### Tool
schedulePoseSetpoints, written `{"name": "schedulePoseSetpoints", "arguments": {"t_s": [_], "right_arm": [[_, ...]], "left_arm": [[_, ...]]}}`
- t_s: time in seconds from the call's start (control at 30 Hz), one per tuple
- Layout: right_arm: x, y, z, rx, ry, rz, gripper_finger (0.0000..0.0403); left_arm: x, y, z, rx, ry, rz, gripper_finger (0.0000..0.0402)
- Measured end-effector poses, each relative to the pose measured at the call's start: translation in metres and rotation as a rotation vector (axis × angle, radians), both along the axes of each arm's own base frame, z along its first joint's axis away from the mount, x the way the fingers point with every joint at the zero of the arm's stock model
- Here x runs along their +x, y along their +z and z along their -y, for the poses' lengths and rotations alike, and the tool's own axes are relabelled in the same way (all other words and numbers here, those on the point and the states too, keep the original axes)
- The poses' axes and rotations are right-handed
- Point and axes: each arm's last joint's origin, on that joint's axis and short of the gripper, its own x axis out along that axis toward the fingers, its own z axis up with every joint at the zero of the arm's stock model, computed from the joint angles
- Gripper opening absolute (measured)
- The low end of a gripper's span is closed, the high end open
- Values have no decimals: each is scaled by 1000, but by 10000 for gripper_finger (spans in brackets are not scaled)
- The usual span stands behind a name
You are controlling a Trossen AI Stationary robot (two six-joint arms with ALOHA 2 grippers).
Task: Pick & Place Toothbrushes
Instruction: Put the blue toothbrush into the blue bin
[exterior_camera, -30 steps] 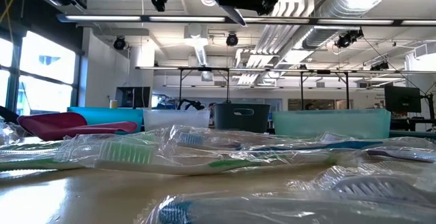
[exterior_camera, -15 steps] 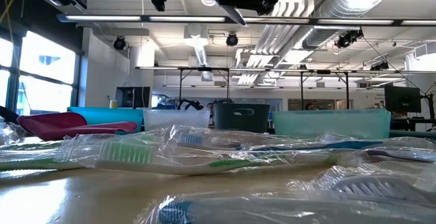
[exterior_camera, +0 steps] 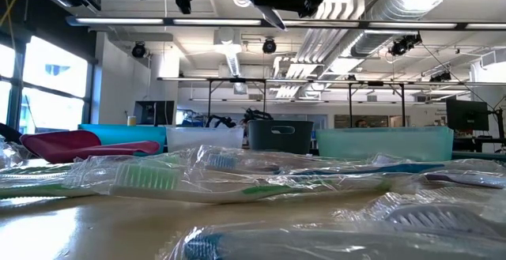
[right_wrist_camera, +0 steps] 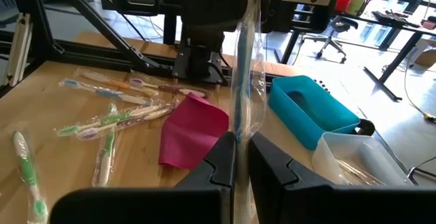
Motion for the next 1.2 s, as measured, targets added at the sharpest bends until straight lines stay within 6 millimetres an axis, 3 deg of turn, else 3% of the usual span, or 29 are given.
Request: {"name": "schedulePoseSetpoints", "arguments": {"t_s": [0.13, 0.53, 0.7, 1.0, 1.2], "right_arm": [[0, 0, 0, 1, 3, -2, 36], [-1, 0, 0, 49, -18, -6, 177], [-13, 7, 1, 39, -53, -44, 220], [-47, 30, -5, 45, -105, -69, 229], [-65, 32, -6, 125, -122, -141, 212]], "left_arm": [[0, 0, 0, 0, -1, -3, 8], [0, -2, 0, 9, -4, -19, 8], [-1, -3, 0, 26, 12, -37, 8], [-5, -2, -2, 52, 89, -67, 8], [-14, 2, -6, 58, 205, -102, 8]]}}
